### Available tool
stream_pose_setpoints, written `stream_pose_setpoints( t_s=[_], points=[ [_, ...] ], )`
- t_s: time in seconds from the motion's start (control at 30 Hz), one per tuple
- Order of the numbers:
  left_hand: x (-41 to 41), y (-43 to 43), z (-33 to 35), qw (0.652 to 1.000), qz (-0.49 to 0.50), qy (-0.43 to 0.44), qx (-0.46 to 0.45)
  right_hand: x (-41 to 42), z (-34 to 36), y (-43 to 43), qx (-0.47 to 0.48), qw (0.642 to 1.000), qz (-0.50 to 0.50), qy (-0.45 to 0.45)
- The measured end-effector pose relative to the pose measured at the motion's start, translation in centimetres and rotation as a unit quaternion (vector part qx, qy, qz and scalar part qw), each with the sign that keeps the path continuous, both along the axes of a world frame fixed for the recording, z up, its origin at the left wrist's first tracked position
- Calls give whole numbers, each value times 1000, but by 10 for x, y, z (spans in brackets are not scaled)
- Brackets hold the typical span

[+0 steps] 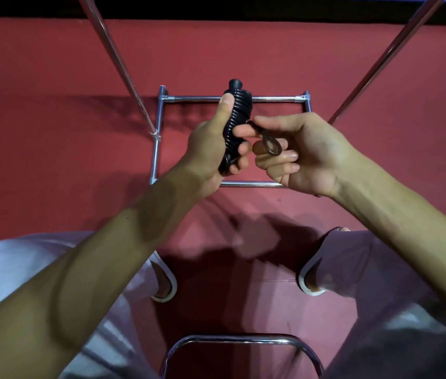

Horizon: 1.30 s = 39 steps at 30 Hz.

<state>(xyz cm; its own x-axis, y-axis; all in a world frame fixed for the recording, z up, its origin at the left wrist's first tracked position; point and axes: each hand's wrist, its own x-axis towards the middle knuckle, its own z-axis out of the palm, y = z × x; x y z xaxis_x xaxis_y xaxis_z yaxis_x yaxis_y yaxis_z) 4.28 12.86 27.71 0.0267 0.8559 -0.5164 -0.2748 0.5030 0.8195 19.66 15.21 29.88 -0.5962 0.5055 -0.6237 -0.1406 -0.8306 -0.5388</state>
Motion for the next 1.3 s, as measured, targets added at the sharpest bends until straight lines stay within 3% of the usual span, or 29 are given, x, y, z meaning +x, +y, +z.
stream_pose_setpoints(
  t_s=[0.13, 0.23, 0.33, 0.57, 0.83, 1.03, 1.13, 1.3],
  points=[
    [0, 2, 3, 1000, 13, 12, 15, -5, 0, -4, 133, 989, 8, -67],
    [2, 0, 2, 1000, 17, 5, 4, -11, -4, -5, 269, 953, -25, -137],
    [-1, 0, 4, 1000, 23, -10, 5, -15, -6, -6, 337, 929, -48, -148],
    [-3, 1, 9, 998, 60, 9, -28, -30, -10, -14, 325, 923, -104, -177],
    [-3, 11, -12, 982, 134, 120, -62, -50, -18, -23, 198, 940, -176, -214],
    [1, 14, -15, 980, 156, 115, -50, -61, -22, -22, 157, 932, -269, -186],
    [2, 16, -18, 982, 162, 75, -54, -64, -26, -22, 198, 917, -290, -188],
    [-5, 16, -15, 974, 188, -7, -126, -62, -36, -29, 387, 868, -231, -210]
  ],
)
